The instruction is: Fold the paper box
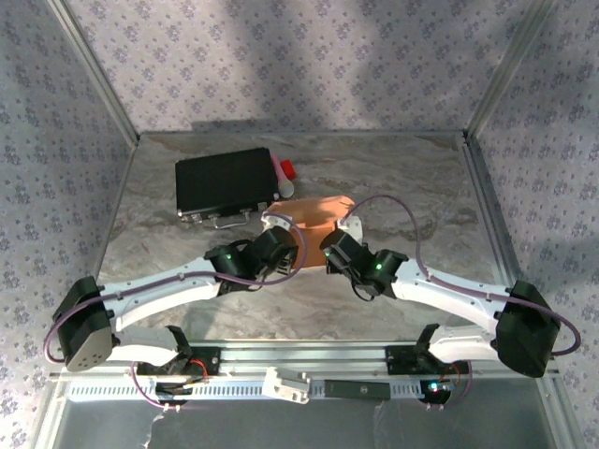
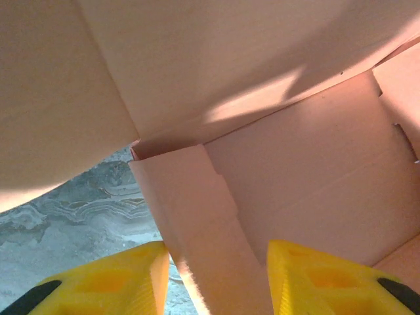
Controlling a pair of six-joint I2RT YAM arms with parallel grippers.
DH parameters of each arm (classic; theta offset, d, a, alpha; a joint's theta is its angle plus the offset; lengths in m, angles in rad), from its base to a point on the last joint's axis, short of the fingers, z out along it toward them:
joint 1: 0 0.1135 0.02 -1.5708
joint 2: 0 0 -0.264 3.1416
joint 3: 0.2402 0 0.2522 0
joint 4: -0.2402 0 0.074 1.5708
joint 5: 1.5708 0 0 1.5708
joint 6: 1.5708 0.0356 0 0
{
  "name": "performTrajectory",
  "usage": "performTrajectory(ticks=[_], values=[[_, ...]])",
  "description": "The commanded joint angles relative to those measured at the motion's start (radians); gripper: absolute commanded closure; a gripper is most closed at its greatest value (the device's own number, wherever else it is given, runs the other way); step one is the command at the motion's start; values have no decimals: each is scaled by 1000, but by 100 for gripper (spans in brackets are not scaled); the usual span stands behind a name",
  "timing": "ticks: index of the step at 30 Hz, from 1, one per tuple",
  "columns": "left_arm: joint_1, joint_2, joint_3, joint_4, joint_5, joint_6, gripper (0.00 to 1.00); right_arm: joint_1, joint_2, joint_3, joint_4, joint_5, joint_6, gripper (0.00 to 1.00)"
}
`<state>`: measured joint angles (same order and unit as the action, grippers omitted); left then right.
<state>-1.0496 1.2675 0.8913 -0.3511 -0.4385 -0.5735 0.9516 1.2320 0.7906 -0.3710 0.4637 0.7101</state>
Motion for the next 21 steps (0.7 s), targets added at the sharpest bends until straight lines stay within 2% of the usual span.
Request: performTrajectory(ticks=[1,5,12,18,21], values=[[-9,-82,-10,-16,-16,-90,57,1,-7,27,-11,0,21,100],[-10,-129,-26,-65,-25,-130,57,-15,9,31,-7,-33,30,100],[18,-184,-152,92,59,-134,57,-25,20,44,4,-90,40,100],[111,-213,-252,237,187,-157,63,-37,4,38,19,-134,45,100],[123,-217,-285,324,229,-156,63,-51,4,36,29,-176,48,100]])
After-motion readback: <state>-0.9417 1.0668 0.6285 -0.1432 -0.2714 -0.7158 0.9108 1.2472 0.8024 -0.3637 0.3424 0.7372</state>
